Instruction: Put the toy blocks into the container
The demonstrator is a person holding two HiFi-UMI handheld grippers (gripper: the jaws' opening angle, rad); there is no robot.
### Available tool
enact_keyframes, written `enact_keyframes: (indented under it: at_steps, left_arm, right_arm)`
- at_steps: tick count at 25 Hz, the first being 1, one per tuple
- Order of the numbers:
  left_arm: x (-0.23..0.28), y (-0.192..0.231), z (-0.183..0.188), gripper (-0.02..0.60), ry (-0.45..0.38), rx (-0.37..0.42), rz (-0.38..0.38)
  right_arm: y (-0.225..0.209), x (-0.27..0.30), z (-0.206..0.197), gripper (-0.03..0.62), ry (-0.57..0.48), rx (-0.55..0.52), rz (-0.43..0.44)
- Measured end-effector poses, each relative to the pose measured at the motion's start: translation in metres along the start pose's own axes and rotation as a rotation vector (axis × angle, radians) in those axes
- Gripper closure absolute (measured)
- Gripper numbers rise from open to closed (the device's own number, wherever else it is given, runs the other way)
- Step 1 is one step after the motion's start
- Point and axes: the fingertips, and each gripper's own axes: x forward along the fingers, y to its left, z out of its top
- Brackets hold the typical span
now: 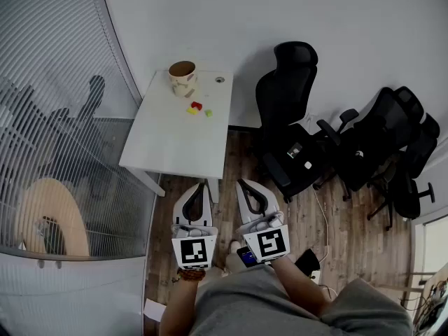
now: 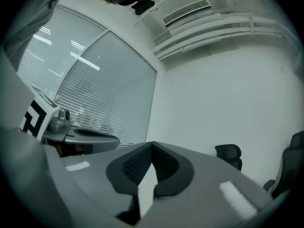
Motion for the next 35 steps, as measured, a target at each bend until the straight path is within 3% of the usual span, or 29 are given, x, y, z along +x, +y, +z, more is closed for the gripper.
enact_keyframes:
  at_steps: [18,22,35]
  left_arm:
    - [0.056,-0.019,-0.002,0.574,-0.010,-0.020,0.019]
    - [0.070,-0.028,0.000,0.574,-0.016,0.029,0.017]
    - [0.122,-0.010,-0.007,0.574,-0.006,0.031,0.029]
  right_arm:
    - [-0.051,0.024,-0.021,0.584,-0.021,0.035,0.192]
    - [-0.076,0.029,-0.021,0.583,-0.058,0.054,0.193]
    - [-0.129,0.065,-0.037,0.583,-0.058,0.022,0.158]
